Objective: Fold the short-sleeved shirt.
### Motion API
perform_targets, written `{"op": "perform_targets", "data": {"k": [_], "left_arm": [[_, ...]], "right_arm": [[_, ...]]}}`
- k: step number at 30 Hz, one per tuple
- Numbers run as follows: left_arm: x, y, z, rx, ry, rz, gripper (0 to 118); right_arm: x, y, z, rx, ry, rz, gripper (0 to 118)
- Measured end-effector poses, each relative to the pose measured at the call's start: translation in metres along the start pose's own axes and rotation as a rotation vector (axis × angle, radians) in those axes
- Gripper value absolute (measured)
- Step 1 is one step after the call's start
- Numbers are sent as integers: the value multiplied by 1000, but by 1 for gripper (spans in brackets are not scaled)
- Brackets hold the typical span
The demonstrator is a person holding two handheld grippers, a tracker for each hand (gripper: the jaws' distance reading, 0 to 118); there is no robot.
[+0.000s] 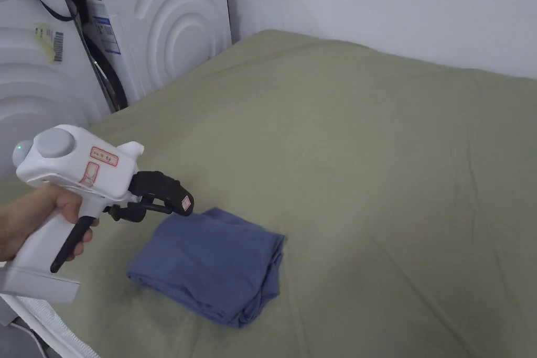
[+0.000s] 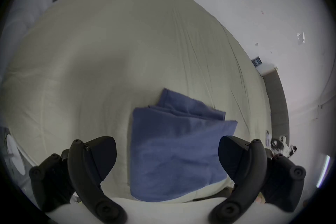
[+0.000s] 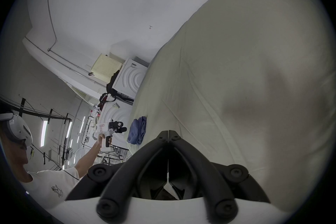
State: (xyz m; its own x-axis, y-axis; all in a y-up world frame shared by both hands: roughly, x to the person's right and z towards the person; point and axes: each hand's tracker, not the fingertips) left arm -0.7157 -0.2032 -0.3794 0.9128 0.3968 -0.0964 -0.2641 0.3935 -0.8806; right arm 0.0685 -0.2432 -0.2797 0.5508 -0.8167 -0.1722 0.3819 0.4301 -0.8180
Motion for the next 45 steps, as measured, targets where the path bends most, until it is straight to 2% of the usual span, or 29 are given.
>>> {"op": "perform_targets", "data": {"k": [1, 2, 3, 5, 6, 7, 8, 9, 10, 11, 12, 14, 16, 19, 21, 22, 23, 26, 33, 35, 36, 37, 38, 39, 40, 41, 42, 43, 45], "left_arm": [[13, -5, 3, 63, -5, -14, 91], [21, -9, 3, 73, -23, -18, 47], [39, -17, 2, 66, -110, -2, 0], [82, -49, -24, 76, -198, -69, 0], [106, -55, -26, 155, -79, -170, 0], [123, -69, -37, 188, -123, -129, 0], [141, -83, -46, 198, -176, -98, 0], [164, -103, -56, 251, -299, -20, 0], [212, -93, -27, 263, -274, -39, 0], [242, -104, -27, 286, -282, -64, 0], [273, -116, -26, 345, -216, -160, 0], [340, -127, -34, 396, -167, -294, 0], [393, -143, -35, 432, -154, -340, 0], [465, -168, -28, 556, -53, -419, 0], [491, -177, -21, 667, 16, -457, 0], [496, -179, -16, 636, 20, -483, 0], [502, -186, -12, 692, 6, -466, 0], [513, -194, 2, 716, 62, -550, 0], [512, -196, 27, 752, 59, -501, 0], [511, -200, 32, 772, 69, -502, 5], [513, -203, 35, 794, 110, -517, 24], [513, -205, 37, 797, 106, -513, 24], [510, -205, 40, 798, 87, -512, 35], [511, -204, 41, 786, 59, -505, 64], [512, -203, 39, 775, 63, -506, 107], [508, -214, 45, 810, 123, -388, 118], [521, -202, 64, 809, 88, -478, 118], [524, -201, 74, 813, 178, -513, 118], [533, -194, 94, 815, 173, -522, 118]], "right_arm": [[-2, -1, 2, 3, 7, 8, 1], [-5, -1, 4, 3, -1, 17, 1], [-6, 1, 9, 26, -45, 46, 1], [-13, 3, 18, 40, -107, 113, 1], [-17, 4, 23, 69, -171, 151, 1], [-23, 5, 27, 88, -224, 190, 1], [-31, 6, 31, 107, -333, 254, 1], [-40, 6, 35, 144, -415, 335, 1], [-46, 5, 39, 170, -458, 395, 1], [-54, 6, 42, 193, -553, 443, 1], [-63, 6, 46, 236, -630, 489, 1], [-75, 7, 59, 314, -658, 556, 1], [-88, 13, 69, 351, -731, 617, 1], [-109, 17, 80, 431, -825, 716, 1], [-119, 16, 93, 501, -808, 725, 1], [-122, 16, 99, 509, -798, 713, 1], [-127, 17, 106, 516, -788, 705, 1], [-134, 15, 120, 557, -792, 731, 1], [-152, 7, 137, 617, -788, 777, 1], [-153, 5, 139, 630, -790, 785, 3], [-154, 3, 140, 640, -794, 789, 12], [-154, 1, 141, 648, -803, 790, 12], [-155, 0, 142, 656, -802, 792, 18], [-155, -1, 143, 657, -802, 795, 35], [-155, -1, 143, 657, -813, 793, 71], [-155, -1, 143, 651, -823, 791, 107], [-153, -8, 146, 669, -869, 769, 118], [-156, -4, 146, 714, -846, 826, 118], [-156, 1, 148, 688, -853, 809, 118]]}}
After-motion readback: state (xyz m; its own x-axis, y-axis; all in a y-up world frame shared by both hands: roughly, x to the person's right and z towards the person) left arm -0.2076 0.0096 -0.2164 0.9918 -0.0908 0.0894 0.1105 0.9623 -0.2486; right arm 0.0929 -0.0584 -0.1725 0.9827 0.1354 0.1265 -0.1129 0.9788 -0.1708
